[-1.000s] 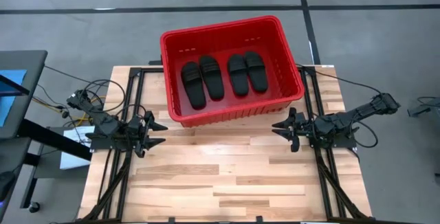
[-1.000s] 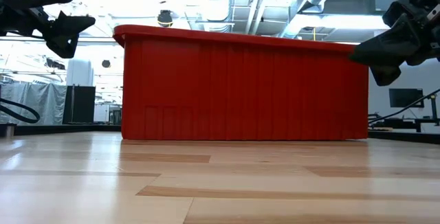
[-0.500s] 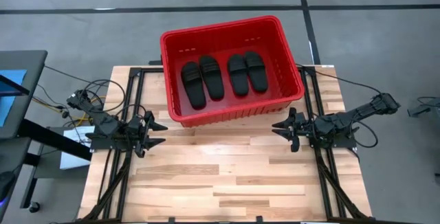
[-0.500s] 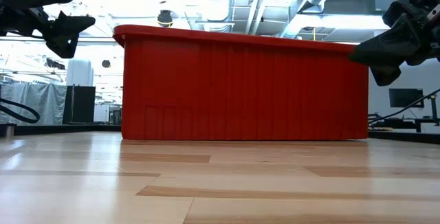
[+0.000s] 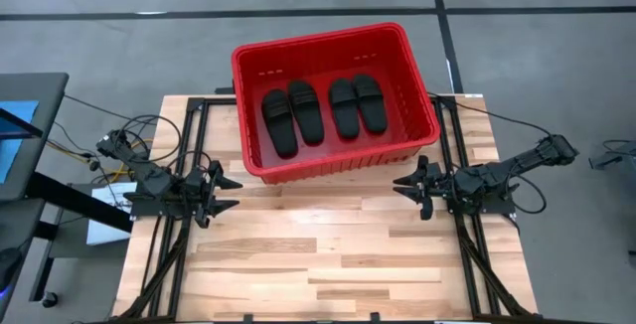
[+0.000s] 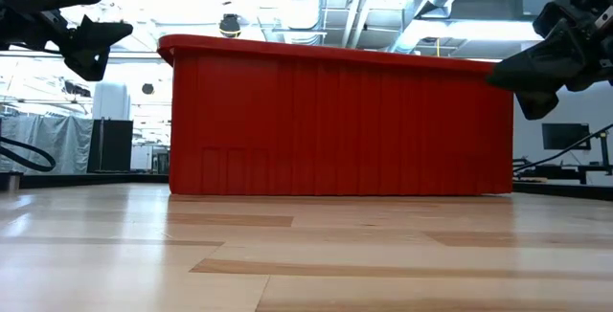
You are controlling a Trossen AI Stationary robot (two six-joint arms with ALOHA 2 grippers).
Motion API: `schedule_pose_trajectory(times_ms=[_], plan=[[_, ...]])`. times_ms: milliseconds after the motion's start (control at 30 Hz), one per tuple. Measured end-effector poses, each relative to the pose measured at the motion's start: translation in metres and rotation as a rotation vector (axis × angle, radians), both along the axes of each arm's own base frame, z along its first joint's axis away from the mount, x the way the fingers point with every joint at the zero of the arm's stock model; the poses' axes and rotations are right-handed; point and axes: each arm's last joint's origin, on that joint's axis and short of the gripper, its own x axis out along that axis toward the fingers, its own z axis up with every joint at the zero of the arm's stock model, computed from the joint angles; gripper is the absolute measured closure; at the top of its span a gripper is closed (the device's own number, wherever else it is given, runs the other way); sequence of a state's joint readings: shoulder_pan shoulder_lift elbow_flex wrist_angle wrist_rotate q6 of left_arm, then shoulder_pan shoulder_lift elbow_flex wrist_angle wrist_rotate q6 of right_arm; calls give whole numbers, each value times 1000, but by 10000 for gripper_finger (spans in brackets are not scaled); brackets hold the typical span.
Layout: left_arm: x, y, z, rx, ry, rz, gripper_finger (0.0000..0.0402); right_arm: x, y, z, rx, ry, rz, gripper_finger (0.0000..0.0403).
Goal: Pick and place slides into bin
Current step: Return to Home Position
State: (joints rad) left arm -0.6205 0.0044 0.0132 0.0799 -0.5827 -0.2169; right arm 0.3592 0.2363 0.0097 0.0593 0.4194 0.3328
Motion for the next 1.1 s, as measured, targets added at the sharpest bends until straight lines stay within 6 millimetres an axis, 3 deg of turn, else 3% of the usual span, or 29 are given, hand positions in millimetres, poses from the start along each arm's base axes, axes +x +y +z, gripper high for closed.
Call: schedule_pose_trajectory(times_ms=[1100], plan=[[0,0,0,11,0,1,168,0,0,0,0,0,0,305]])
